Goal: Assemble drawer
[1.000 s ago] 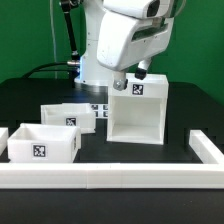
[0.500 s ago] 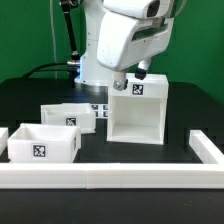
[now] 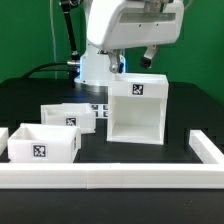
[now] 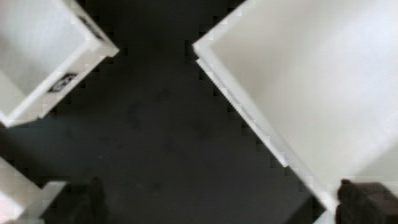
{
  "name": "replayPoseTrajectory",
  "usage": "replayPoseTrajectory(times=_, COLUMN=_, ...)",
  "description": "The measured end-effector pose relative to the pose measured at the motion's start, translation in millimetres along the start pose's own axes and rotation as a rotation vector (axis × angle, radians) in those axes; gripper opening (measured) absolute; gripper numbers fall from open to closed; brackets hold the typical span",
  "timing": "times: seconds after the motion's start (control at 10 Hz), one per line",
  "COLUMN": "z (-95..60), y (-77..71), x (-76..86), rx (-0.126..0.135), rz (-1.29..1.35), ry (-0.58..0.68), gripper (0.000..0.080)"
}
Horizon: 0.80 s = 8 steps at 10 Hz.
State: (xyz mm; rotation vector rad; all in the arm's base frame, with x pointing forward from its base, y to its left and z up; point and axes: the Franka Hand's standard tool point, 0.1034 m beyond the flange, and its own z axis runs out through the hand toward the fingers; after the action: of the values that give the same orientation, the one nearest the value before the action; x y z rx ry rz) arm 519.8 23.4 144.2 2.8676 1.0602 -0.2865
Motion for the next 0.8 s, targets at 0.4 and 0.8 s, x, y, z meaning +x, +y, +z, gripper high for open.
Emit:
replayPoseTrajectory(times=0.4, z=-1.2, y=-6.9, x=-0.8, rx=0.043, rz=0.422, ry=0.009, gripper=0.065)
replayPoseTrajectory(times=0.8, z=3.3, y=-29.3, x=5.1, rx=0.101, rz=0.875, ry=0.019, gripper=0.065)
